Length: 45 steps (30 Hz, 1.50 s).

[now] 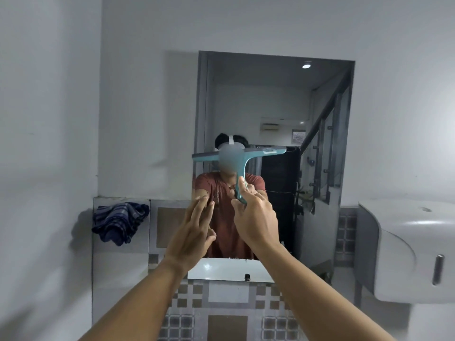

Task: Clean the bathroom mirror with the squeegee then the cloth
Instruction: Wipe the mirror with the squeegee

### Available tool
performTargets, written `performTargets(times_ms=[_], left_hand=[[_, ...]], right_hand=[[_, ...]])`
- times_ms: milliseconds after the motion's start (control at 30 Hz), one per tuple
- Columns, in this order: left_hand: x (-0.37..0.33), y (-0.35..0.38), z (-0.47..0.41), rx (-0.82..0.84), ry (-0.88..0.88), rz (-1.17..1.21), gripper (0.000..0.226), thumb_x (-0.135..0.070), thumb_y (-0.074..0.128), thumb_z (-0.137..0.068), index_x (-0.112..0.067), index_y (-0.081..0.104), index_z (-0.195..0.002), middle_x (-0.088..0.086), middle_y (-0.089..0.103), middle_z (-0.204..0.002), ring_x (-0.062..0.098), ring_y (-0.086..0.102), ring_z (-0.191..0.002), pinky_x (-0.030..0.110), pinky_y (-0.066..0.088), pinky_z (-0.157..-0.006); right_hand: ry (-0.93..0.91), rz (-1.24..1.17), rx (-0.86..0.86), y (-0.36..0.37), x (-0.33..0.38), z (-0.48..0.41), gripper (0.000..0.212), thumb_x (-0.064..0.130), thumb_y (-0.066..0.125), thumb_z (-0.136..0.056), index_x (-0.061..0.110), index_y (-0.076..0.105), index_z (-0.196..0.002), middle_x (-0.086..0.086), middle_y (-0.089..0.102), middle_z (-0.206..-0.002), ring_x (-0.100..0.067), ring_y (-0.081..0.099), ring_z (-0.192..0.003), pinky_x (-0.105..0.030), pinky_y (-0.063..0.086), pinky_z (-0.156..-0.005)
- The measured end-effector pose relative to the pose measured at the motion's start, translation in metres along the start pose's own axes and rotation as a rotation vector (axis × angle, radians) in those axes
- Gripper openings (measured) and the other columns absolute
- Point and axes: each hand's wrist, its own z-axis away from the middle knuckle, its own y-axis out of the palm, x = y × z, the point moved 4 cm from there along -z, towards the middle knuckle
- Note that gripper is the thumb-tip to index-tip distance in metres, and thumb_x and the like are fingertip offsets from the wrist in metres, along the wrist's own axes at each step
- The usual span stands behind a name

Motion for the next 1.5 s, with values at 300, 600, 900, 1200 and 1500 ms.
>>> performTargets(times_ms=[300,600,900,1200,1500], left_hand=[[0.003,0.006,0.0,0.007,-0.014,0.076,0.101,-0.037,0.088,-0.068,-0.004,0.038,-0.149,0.016,0.034,-0.156,0.033,0.028,-0.148,0.042,0.058,-0.093],[0.004,0.01,0.001,-0.011,0.008,0.092,0.098,-0.035,0.088,-0.07,-0.004,0.039,-0.149,0.016,0.035,-0.155,0.034,0.03,-0.147,0.042,0.058,-0.091],[0.0,-0.02,-0.027,-0.163,0.037,0.061,0.051,-0.041,0.045,-0.098,-0.007,0.056,-0.135,0.013,0.053,-0.136,0.03,0.053,-0.121,0.042,0.051,-0.101],[-0.003,-0.074,-0.117,-0.173,0.017,-0.018,0.061,-0.031,0.064,-0.09,-0.013,0.044,-0.146,0.017,0.038,-0.146,0.038,0.037,-0.134,0.051,0.05,-0.103],[0.003,-0.072,-0.138,-0.09,0.038,-0.067,0.073,-0.029,0.069,-0.085,-0.017,0.039,-0.151,0.019,0.028,-0.154,0.04,0.022,-0.143,0.059,0.046,-0.104]], right_hand=[[-0.116,0.322,0.033,-0.04,-0.021,-0.014,0.048,0.026,0.05,-0.101,0.042,0.046,-0.146,-0.001,0.06,-0.114,-0.027,0.063,-0.093,-0.031,0.039,-0.059],[-0.206,0.507,0.084,-0.08,-0.048,-0.027,0.051,0.027,0.04,-0.103,0.047,0.036,-0.15,0.004,0.041,-0.095,-0.017,0.043,-0.078,-0.032,0.042,-0.061],[-0.307,0.617,0.035,-0.11,-0.081,-0.037,0.056,0.021,0.052,-0.1,0.05,0.041,-0.146,0.001,0.048,-0.094,-0.024,0.058,-0.086,-0.038,0.053,-0.07],[-0.25,0.627,0.035,-0.136,-0.104,-0.041,0.061,0.018,0.052,-0.099,0.052,0.036,-0.148,0.001,0.046,-0.095,-0.024,0.055,-0.089,-0.035,0.046,-0.076],[-0.036,0.542,0.035,-0.143,-0.143,-0.021,0.057,0.021,0.042,-0.104,0.052,0.028,-0.151,-0.004,0.049,-0.095,-0.028,0.056,-0.078,-0.036,0.048,-0.063]])
